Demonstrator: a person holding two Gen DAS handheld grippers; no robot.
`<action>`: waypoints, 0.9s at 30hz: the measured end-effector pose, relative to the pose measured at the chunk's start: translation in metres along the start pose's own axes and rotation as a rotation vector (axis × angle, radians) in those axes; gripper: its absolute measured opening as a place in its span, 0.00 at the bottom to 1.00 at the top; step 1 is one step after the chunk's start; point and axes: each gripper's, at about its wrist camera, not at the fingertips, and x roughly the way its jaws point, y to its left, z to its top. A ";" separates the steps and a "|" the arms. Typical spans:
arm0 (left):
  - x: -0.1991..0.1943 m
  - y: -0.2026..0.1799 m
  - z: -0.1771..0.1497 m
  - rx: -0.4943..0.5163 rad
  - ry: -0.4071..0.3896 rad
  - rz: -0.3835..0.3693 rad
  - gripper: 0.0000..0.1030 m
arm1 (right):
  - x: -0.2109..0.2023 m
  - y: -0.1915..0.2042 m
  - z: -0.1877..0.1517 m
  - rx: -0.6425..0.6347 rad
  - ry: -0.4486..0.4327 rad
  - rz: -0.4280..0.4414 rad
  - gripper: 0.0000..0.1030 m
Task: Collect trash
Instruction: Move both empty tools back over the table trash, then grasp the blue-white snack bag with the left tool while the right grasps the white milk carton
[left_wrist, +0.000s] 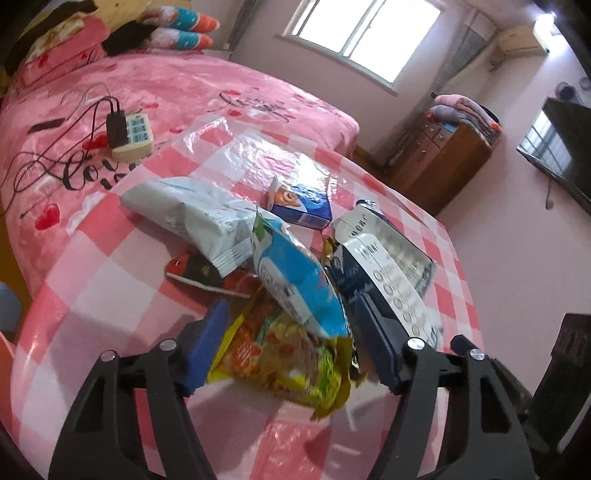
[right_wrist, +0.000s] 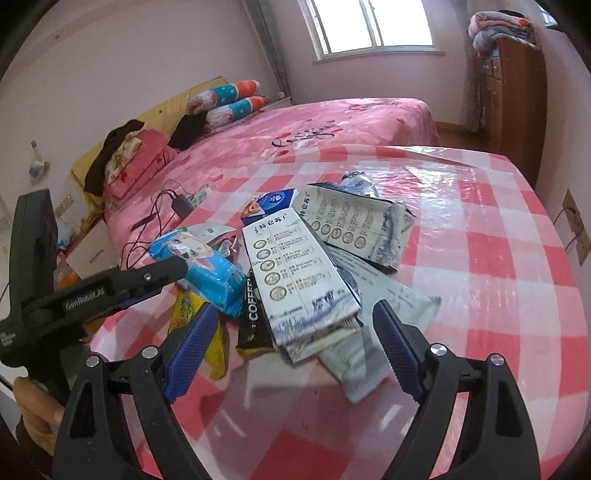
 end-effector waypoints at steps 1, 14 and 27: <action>0.003 0.001 0.003 -0.012 0.005 0.003 0.66 | 0.005 0.002 0.002 -0.012 0.012 -0.001 0.83; 0.021 -0.008 0.016 -0.016 0.021 0.092 0.64 | 0.042 0.010 0.014 -0.128 0.051 -0.114 0.83; 0.021 0.005 0.011 -0.102 0.012 0.042 0.31 | 0.045 0.003 0.004 -0.107 0.056 -0.124 0.68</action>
